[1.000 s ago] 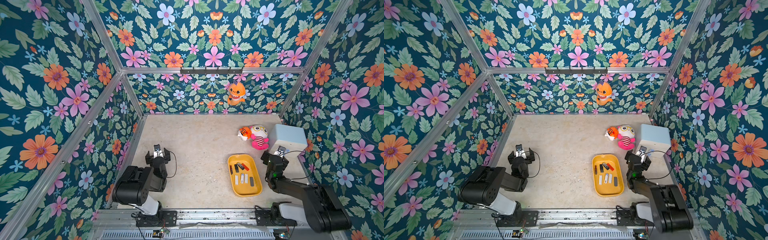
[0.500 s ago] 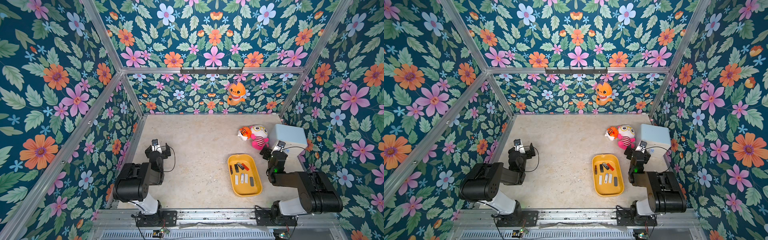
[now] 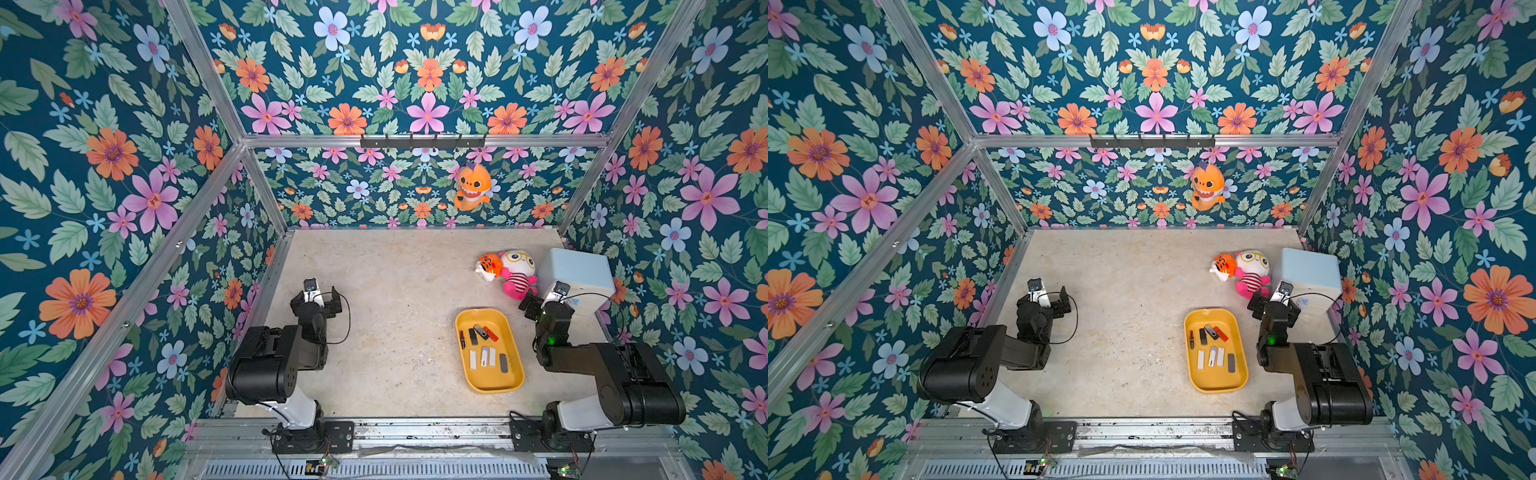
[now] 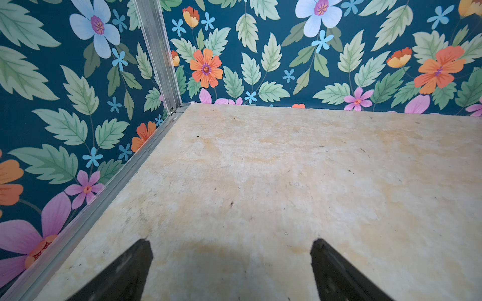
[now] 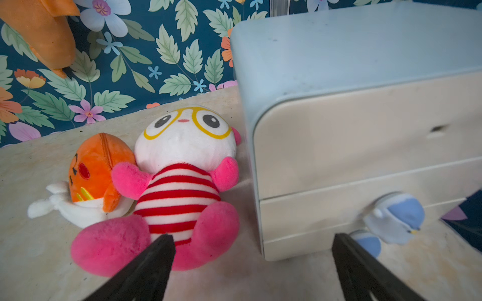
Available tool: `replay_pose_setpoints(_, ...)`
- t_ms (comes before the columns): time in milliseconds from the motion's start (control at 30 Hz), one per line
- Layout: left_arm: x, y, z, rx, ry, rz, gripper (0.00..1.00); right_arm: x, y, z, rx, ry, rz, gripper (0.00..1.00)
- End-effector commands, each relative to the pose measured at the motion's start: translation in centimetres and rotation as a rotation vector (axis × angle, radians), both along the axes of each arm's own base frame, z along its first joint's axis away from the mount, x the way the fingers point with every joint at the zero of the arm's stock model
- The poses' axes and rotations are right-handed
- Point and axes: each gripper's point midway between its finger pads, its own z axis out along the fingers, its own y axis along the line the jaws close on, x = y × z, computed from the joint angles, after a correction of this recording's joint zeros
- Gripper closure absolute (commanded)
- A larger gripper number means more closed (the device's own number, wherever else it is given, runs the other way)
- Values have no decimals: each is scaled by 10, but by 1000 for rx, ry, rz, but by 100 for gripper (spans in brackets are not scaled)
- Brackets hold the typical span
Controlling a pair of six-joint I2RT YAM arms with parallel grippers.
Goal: Put the usb flash drive into the storage box
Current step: Reset both arms
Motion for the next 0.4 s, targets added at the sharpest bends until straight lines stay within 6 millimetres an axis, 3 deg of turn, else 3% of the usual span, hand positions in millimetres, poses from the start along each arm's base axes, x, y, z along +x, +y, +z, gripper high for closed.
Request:
replay_pose_setpoints(0, 0, 0, 0, -12, -3, -2, 1, 1, 0, 4, -1, -16, 0, 1)
replay_pose_setpoints(367, 0, -1, 1, -12, -3, -2, 1, 2, 2, 5, -1, -17, 9, 1)
